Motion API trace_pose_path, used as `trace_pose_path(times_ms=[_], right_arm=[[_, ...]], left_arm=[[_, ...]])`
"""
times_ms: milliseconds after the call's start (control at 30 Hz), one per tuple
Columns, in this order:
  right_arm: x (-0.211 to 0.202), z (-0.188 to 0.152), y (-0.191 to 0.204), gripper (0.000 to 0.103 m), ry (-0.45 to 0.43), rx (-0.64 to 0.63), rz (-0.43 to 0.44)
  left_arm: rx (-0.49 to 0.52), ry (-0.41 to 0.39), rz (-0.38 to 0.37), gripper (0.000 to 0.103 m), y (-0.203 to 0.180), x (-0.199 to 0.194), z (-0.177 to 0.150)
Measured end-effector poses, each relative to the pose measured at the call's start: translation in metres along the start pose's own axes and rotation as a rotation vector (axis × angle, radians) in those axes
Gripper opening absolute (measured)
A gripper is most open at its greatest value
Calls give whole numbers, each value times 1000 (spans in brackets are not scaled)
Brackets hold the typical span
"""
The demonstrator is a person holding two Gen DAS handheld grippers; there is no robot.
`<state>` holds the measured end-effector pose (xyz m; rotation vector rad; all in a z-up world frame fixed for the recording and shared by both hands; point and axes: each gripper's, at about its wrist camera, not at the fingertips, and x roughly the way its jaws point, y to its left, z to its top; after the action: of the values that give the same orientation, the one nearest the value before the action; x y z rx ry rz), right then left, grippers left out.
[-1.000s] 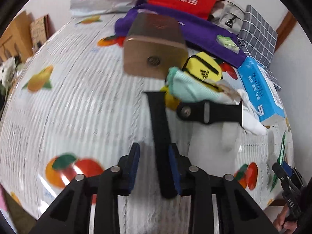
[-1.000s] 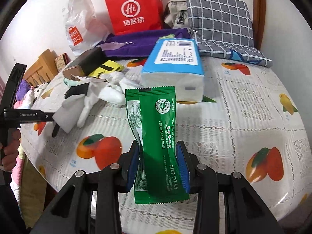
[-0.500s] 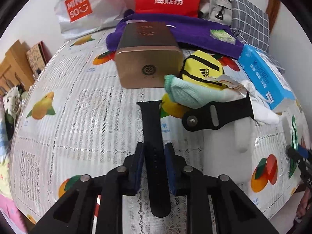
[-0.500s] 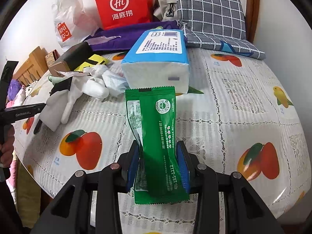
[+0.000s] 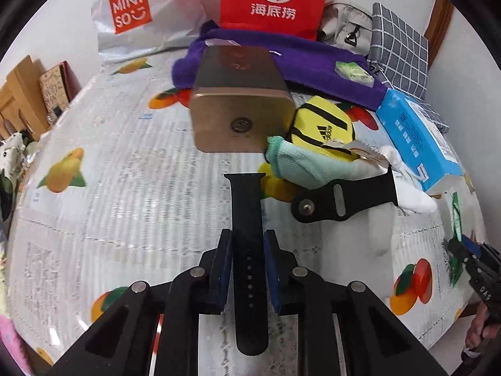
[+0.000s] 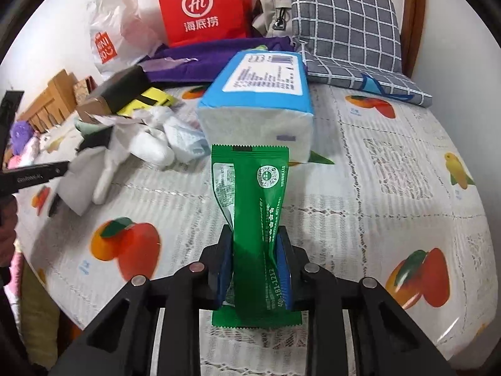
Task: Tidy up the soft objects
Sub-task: 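Carry the watch strap toward the purple towel while the right gripper carries the sachet there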
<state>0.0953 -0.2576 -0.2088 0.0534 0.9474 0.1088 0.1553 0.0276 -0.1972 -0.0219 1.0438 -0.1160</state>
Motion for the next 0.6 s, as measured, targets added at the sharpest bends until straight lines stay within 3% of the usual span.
trace_pose_path(times_ms=[600], right_arm=[[-38,45,10,26,-88,-23,38]], left_arm=[[-68,-71,-23,19,23,-41,22]])
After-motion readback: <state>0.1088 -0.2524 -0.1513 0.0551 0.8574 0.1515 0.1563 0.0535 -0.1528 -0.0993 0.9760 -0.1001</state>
